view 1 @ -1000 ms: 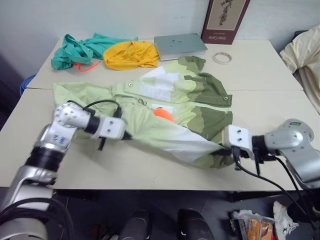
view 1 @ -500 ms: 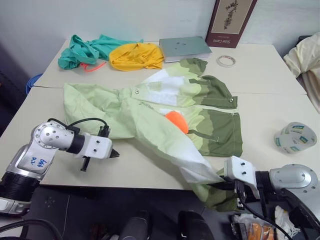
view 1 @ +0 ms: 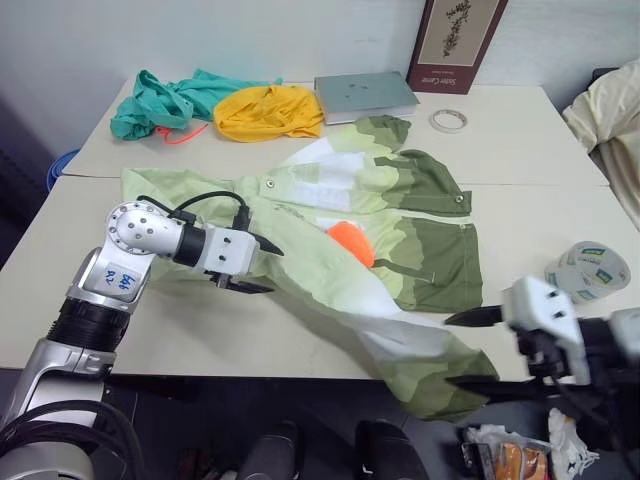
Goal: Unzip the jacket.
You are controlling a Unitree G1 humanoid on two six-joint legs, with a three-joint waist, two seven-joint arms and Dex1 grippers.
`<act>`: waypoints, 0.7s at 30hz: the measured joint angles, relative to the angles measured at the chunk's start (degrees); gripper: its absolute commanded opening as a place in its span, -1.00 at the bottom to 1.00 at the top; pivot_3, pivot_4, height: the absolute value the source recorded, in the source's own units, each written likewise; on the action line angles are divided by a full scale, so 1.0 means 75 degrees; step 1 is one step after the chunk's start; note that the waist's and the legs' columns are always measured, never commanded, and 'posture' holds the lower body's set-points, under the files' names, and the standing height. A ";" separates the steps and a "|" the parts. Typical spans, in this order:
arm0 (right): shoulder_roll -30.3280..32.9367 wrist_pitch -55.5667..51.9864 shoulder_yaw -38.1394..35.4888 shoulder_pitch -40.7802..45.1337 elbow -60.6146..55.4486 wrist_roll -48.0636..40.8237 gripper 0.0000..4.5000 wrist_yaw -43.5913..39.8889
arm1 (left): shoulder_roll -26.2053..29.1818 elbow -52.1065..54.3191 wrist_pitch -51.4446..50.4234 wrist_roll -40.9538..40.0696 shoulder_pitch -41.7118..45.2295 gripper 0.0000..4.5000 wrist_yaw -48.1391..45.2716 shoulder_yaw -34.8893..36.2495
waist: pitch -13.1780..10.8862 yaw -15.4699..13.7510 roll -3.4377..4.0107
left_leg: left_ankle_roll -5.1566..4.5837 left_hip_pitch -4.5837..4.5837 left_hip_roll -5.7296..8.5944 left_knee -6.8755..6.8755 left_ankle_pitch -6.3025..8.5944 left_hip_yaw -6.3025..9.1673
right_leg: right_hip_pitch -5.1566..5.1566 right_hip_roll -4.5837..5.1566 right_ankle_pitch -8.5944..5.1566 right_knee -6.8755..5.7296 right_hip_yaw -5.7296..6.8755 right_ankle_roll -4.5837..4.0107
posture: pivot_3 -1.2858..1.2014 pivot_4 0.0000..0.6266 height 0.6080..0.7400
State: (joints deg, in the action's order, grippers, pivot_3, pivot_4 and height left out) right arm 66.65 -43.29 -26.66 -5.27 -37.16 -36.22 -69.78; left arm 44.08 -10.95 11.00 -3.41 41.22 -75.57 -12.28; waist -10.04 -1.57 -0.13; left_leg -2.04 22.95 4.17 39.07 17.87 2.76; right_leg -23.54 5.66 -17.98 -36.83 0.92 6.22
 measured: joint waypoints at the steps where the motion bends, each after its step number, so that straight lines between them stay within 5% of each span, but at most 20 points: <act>1: 0.0121 0.0289 -0.0094 0.0003 0.0335 0.0267 0.82 -0.0085 | -0.0085 -0.0129 0.0025 0.0001 0.0069 0.38 -0.0046 -0.0041 | 0.0000 0.0002 0.0000 | -0.0002 -0.0002 0.0001 0.0001 -0.0001 -0.0002 | 0.0001 0.0001 0.0000 -0.0002 -0.0001 0.0000 | 0.03 -0.52 1.00; 4: 0.0212 0.1280 0.0196 0.0154 0.1173 0.1158 0.82 -0.0016 | -0.0215 -0.0372 0.0129 0.0065 0.0267 0.38 -0.0106 -0.0168 | 0.0000 0.0006 -0.0002 | -0.0002 -0.0003 0.0001 0.0000 -0.0001 -0.0004 | -0.0003 0.0001 0.0000 -0.0006 -0.0003 0.0000 | 0.03 -0.52 1.00; 11: -0.0343 0.3918 0.3282 0.2118 0.3369 0.3909 0.82 0.0946 | -0.0900 -0.1690 0.1212 0.0931 0.1088 0.38 0.0203 -0.0690 | 0.0000 0.0038 -0.0002 | -0.0001 0.0015 0.0006 0.0002 -0.0006 -0.0015 | -0.0031 -0.0004 0.0000 -0.0014 -0.0001 0.0001 | 0.03 -0.52 1.00; 15: -0.0967 0.4595 0.4244 0.2883 0.4383 0.4678 0.82 0.1089 | -0.1030 -0.2102 0.1628 0.1212 0.1251 0.38 0.0349 -0.0855 | -0.0001 0.0054 -0.0002 | 0.0000 0.0021 0.0005 -0.0003 -0.0007 -0.0022 | -0.0040 -0.0006 0.0000 -0.0013 0.0013 0.0001 | 0.03 -0.52 1.00; 18: -0.1298 0.4848 0.4443 0.3359 0.4861 0.4871 0.66 0.1081 | -0.1018 -0.2257 0.1699 0.1278 0.1260 0.14 0.0373 -0.0868 | 0.0001 0.0078 -0.0007 | 0.0002 0.0018 0.0001 0.0007 -0.0008 -0.0019 | -0.0032 -0.0010 0.0000 -0.0013 0.0015 0.0001 | 0.03 -0.52 1.00; 21: -0.1482 0.5138 0.4622 0.3648 0.5311 0.4977 0.29 0.1047 | -0.0939 -0.2226 0.1690 0.1255 0.1245 -0.28 0.0281 -0.0873 | 0.0003 0.0080 -0.0010 | 0.0003 0.0011 0.0002 0.0010 -0.0008 -0.0015 | -0.0025 -0.0009 0.0000 -0.0016 0.0012 0.0001 | 0.03 -0.52 1.00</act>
State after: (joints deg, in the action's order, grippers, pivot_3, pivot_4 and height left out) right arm 55.54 -4.76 8.01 22.09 2.67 1.11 -61.93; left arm 37.03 -27.64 23.67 6.01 50.56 -73.46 -18.83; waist -10.02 -0.97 -0.21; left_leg -2.02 23.03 4.19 39.14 17.81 2.64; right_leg -23.73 5.59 -17.98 -36.95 1.01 6.23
